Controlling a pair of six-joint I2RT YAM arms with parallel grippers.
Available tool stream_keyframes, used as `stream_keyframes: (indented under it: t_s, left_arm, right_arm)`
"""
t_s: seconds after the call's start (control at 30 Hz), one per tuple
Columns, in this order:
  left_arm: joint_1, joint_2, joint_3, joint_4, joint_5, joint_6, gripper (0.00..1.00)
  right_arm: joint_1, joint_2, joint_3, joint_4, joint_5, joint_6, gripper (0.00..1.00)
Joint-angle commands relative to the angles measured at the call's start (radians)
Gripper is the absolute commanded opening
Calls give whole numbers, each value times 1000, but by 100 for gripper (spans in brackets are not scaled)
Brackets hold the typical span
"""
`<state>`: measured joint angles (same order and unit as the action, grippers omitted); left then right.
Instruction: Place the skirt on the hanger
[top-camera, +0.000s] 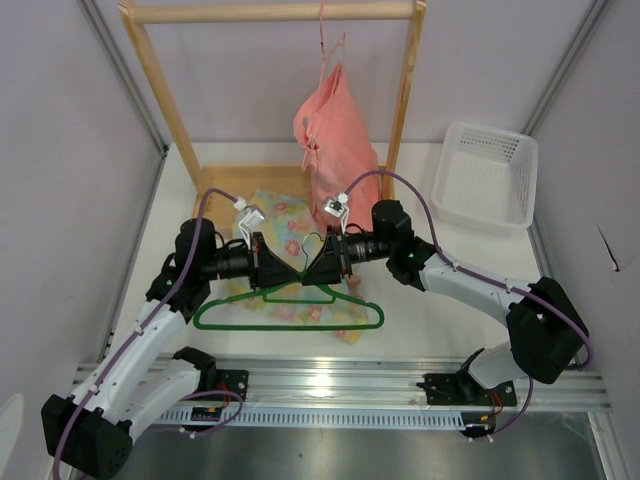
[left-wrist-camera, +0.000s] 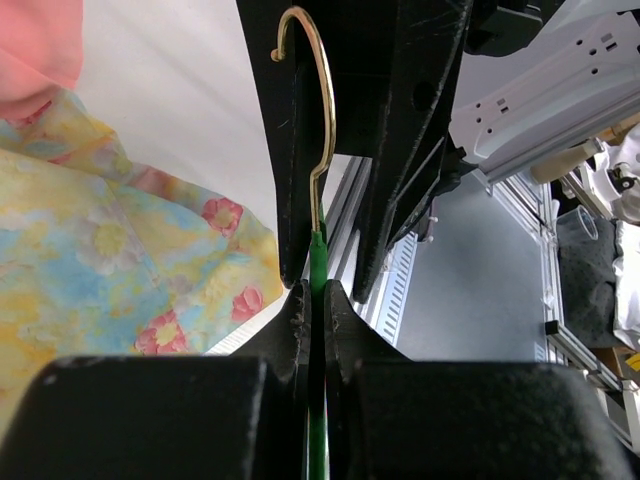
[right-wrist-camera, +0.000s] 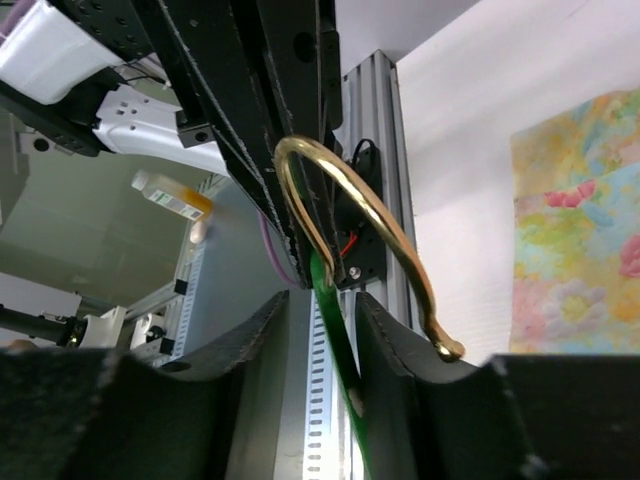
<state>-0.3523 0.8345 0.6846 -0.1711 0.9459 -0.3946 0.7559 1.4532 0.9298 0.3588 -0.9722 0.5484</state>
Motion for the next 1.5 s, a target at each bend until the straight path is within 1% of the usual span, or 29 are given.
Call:
stream_keyframes:
  t_s: [0.0, 0.27, 0.47, 0.73, 0.8, 0.93, 1.07, 1.13, 1.17, 1.2, 1.23, 1.27, 1.3, 1.33, 1.37, 1.4, 1.43, 1.47]
  left_arm:
    - [-1, -3, 6, 123, -79, -10, 0]
    - [-1, -3, 21, 136, -87, -15, 0]
    - [-1, 3, 36, 119, -99, -4, 0]
    - [3, 11, 38, 130, -137, -9, 0]
    - [3, 12, 33, 148, -144, -16, 0]
    - [3, 31, 24, 197, -119, -35, 0]
    - [3, 43, 13, 200, -121, -35, 0]
    - [1, 40, 6, 216, -111, -39, 0]
    - [3, 38, 4, 217, -110, -39, 0]
    - [3, 34, 6, 211, -113, -36, 0]
    - [1, 35, 4, 208, -116, -33, 0]
    - [3, 35, 7, 200, -118, -30, 0]
    - [3, 40, 27, 188, -130, -20, 5]
    - [3, 51, 35, 132, -142, -10, 13]
    - [3, 55, 46, 110, -148, -1, 23]
    - [3, 57, 79, 84, -172, 20, 41]
    - [3, 54, 93, 32, -188, 29, 45]
    - [4, 48, 117, 13, -196, 45, 49]
  right_arm:
    - [19, -5, 15, 78, -106, 58, 40]
    - [13, -33, 9, -7, -106, -2, 33]
    - [-1, -53, -11, -15, -111, -13, 26]
    - [-7, -63, -31, -18, -140, -19, 25]
    - [-7, -63, -36, -20, -148, -21, 27]
    - [-9, -67, -42, -23, -129, -25, 27]
    - [-7, -57, -34, 14, -134, 5, 27]
    - [-4, -47, -26, 20, -131, 13, 21]
    - [-6, -45, -25, 23, -131, 15, 17]
    - [-4, -44, -26, 23, -129, 15, 5]
    - [-6, -45, -26, 20, -126, 13, 0]
    - [-6, -47, -28, 14, -116, 12, 0]
    - [-6, -54, -29, -3, -105, 7, 0]
    - [-6, -59, -29, -24, -89, -19, 0]
    - [-9, -65, -26, -50, -71, -37, 0]
    - [-12, -77, -26, -98, -31, -53, 0]
    - [-15, -82, -26, -113, -20, -76, 0]
    - [-20, -86, -29, -125, -11, -83, 0]
